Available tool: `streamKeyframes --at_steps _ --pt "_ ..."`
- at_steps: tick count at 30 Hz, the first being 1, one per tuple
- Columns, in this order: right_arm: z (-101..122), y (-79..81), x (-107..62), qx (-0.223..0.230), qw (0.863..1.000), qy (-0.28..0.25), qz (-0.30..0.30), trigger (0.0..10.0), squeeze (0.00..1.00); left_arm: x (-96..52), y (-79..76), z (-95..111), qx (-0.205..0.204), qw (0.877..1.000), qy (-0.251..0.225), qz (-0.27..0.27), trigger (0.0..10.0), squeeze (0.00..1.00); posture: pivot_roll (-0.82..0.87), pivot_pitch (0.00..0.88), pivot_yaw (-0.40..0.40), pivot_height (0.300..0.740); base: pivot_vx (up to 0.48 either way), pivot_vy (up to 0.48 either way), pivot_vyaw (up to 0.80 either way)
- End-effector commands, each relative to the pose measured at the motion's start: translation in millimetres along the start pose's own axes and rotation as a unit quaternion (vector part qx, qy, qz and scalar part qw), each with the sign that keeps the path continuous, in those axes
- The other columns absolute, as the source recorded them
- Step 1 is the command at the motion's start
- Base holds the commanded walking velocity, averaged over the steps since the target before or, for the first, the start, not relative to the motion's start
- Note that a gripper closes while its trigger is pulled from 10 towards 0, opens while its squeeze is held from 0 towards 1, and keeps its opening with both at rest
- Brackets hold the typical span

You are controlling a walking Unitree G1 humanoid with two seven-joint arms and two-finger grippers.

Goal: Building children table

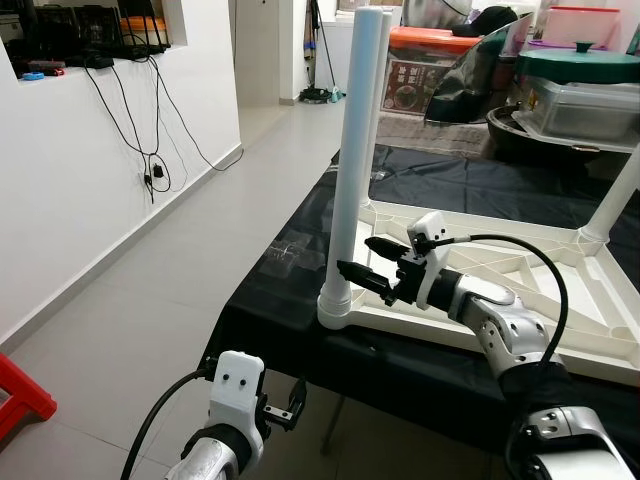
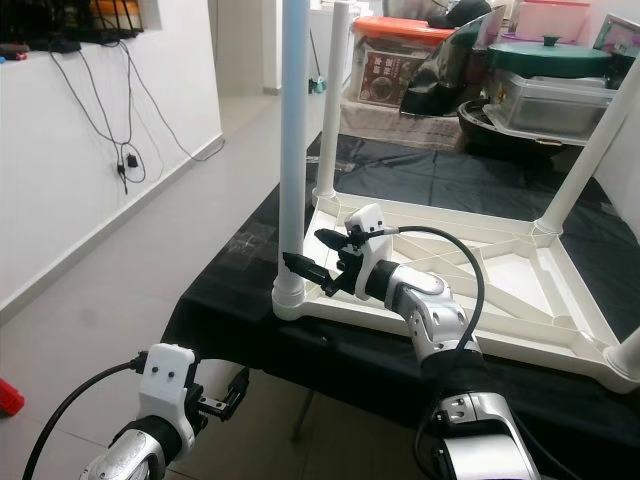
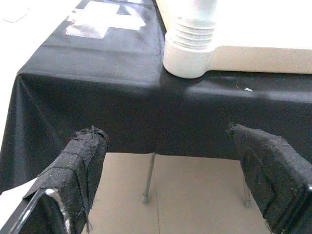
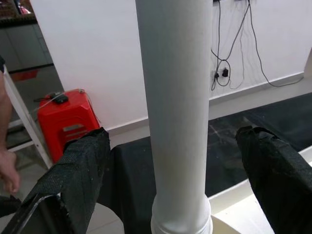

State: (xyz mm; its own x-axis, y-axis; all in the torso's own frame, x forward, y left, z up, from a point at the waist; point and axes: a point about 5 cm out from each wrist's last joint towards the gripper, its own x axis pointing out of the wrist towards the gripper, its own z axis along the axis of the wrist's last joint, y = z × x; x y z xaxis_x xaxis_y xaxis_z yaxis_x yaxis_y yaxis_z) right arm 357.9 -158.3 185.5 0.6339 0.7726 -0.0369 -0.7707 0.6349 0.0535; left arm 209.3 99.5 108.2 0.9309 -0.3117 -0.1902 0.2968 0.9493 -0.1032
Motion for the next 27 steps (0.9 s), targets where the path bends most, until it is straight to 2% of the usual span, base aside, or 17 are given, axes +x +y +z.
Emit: streamKeyframes --at_steps 1,12,27 --pt "6 1.7 7.2 -0.01 1.0 -0.007 0.013 10.0 0.0 -0.3 -1.9 -1 -0.005 1.0 0.005 -0.001 10.0 0.0 0.06 0.0 -0.071 0.74 0.0 0.0 0.0" --pt "11 2.4 18.6 -0.013 1.0 -0.016 0.022 10.0 0.0 -0.3 -2.3 0 -0.002 1.0 0.004 -0.001 10.0 0.0 0.06 0.0 -0.072 0.74 0.0 0.0 0.0" --pt "18 9.2 45.8 -0.008 0.999 -0.04 0.022 10.0 0.0 -3.2 -7.5 4 -0.004 1.0 0.0 -0.004 10.0 0.0 0.05 0.0 -0.086 0.74 0.0 0.0 0.0"
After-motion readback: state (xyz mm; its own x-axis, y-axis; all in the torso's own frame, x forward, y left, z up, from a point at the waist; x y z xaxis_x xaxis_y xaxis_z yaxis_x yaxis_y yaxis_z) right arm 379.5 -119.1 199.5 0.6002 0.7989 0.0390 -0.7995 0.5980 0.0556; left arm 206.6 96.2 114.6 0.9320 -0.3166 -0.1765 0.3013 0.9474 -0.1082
